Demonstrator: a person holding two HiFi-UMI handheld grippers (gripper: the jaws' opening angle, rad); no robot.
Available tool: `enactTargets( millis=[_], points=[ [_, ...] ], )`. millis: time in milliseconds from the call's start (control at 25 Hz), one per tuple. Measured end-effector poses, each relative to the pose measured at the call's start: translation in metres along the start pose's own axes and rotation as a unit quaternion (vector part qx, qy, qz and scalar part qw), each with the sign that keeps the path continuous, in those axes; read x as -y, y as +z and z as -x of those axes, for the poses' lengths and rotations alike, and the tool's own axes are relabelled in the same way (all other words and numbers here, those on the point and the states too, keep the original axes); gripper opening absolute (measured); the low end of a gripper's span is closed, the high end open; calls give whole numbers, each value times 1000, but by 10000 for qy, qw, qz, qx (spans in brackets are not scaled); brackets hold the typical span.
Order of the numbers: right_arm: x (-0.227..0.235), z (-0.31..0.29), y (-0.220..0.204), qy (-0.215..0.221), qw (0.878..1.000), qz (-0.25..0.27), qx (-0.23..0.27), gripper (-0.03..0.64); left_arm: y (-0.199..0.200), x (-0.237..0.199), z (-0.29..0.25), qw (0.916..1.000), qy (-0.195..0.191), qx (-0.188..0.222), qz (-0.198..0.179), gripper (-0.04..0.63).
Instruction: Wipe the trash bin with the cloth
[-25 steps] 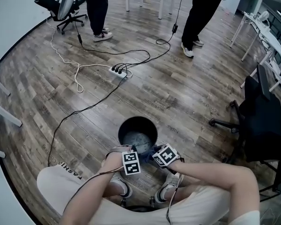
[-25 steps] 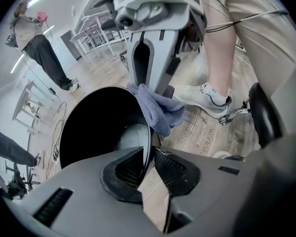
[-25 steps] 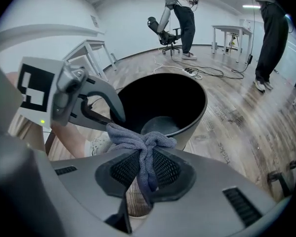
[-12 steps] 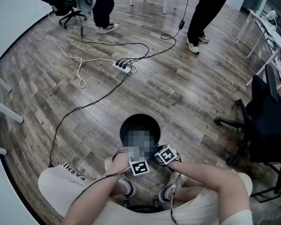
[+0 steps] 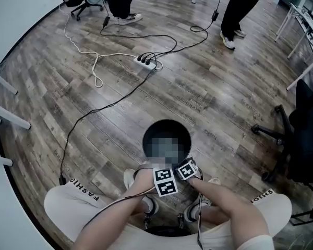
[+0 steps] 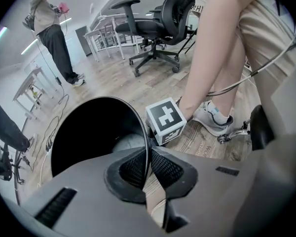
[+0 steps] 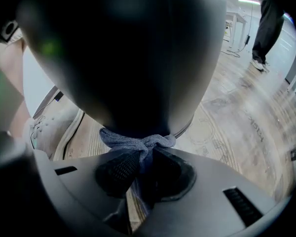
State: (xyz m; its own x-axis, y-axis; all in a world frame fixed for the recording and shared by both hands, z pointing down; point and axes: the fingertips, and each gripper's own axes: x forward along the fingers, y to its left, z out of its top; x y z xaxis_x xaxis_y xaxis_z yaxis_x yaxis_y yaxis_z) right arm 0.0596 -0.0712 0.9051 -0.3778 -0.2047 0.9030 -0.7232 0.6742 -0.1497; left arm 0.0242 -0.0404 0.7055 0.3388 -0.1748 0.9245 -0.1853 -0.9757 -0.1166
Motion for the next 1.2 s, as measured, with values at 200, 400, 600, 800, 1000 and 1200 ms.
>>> enactTargets(
  millis=[200, 400, 600, 800, 1000, 1200],
  points=[
    [-4, 2, -5, 231, 9971, -629, -349, 72, 0, -2, 2, 10000, 28, 47, 58, 35],
    [-1, 43, 4, 422, 9968, -479, -483, 72, -1, 0, 3, 9998, -135, 106, 68, 37],
    [-13, 98, 11, 423, 9893, -1342, -394, 71, 3, 14, 8, 9974, -576, 179, -397, 169],
    [-66, 163, 46, 852, 9933, -780, -89, 72, -20, 12, 12, 9908, -498, -166, -1245, 213],
    [-66, 203, 52, 462, 9989, 58, -100, 72, -51, 3, 6, 9864, -331, -438, -1551, 221],
    [-60, 232, 65, 416, 9990, 139, 77, 72, -47, -8, 2, 9849, 56, -449, -1670, 166]
  ],
)
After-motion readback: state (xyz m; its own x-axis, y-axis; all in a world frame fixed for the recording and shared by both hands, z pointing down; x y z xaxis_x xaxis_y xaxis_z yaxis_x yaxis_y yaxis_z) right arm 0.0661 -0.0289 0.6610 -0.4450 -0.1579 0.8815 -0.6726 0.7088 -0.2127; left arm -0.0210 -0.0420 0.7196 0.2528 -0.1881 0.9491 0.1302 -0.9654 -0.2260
